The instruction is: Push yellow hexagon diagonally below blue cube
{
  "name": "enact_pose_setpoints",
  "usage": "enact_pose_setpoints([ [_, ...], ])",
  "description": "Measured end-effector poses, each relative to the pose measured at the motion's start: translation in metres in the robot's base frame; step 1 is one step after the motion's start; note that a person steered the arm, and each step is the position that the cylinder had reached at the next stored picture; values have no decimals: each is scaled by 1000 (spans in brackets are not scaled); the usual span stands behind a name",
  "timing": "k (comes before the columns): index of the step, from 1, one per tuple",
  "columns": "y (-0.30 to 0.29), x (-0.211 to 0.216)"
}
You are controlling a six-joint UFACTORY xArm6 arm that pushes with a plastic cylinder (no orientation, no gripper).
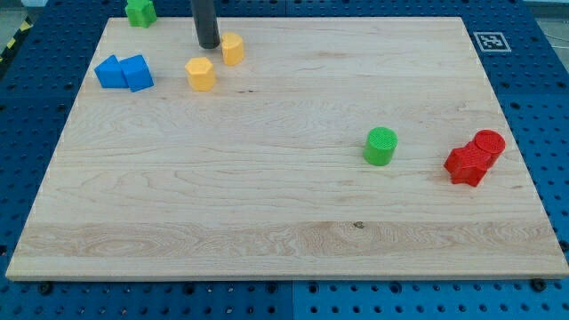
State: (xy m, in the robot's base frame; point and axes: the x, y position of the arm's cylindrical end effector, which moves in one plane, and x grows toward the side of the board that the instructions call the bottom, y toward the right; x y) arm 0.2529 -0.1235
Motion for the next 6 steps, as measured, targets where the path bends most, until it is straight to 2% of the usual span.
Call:
enact_pose_setpoints([
  [2,-5,25],
  [3,-12,63],
  [4,-14,117],
  [6,-14,262],
])
